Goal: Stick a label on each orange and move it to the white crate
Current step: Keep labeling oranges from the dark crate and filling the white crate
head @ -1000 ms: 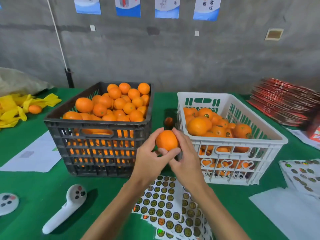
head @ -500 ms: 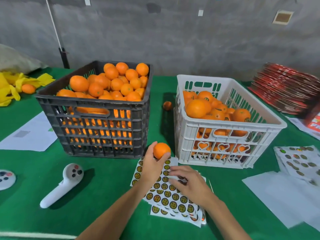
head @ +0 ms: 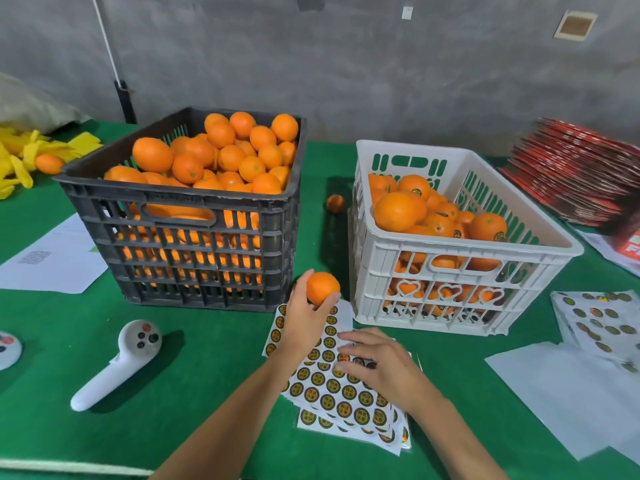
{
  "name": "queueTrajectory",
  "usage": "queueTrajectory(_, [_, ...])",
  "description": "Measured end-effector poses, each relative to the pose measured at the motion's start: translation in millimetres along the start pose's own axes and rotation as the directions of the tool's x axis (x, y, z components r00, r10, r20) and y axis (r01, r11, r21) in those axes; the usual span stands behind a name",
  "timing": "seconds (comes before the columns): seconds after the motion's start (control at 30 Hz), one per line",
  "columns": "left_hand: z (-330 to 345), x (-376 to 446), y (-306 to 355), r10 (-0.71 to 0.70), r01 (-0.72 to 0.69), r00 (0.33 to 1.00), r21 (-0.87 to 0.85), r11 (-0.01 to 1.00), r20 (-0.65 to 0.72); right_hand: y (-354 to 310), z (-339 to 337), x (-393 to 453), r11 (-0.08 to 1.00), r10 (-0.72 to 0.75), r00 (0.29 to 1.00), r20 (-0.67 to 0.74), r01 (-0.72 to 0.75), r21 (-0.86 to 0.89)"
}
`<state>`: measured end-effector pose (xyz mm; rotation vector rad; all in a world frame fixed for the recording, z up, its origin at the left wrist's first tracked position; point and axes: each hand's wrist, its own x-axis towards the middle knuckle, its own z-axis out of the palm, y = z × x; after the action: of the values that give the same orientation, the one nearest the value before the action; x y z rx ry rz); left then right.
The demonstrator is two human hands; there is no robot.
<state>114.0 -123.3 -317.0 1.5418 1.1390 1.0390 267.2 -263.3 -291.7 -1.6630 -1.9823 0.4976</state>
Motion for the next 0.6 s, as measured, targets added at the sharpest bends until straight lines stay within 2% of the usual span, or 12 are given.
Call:
queueTrajectory(0.2, [-0.2,-2.1,1.2,0.011,-0.011,1.000,-0.003,1.000,0.004,3.6,-0.2,1.6,0.997,-0.002,1.000,0.011,0.002,0.075])
queueTrajectory(0.43, [-1.6,-4.8,3.1,0.008,-0.009,1.000,-0.033,0.999,-0.031,2.4,-1.2,4.1,0.993,-0.117,0.992,-0.037,0.117,-0.012])
queueTrajectory(0.6, [-2.6,-10.4,6.2,-0.017,0.014,0.999,-0.071,0.997,-0.040,3.7,-1.0,3.0,0.998,-0.037,0.999,0.006,0.037,0.056])
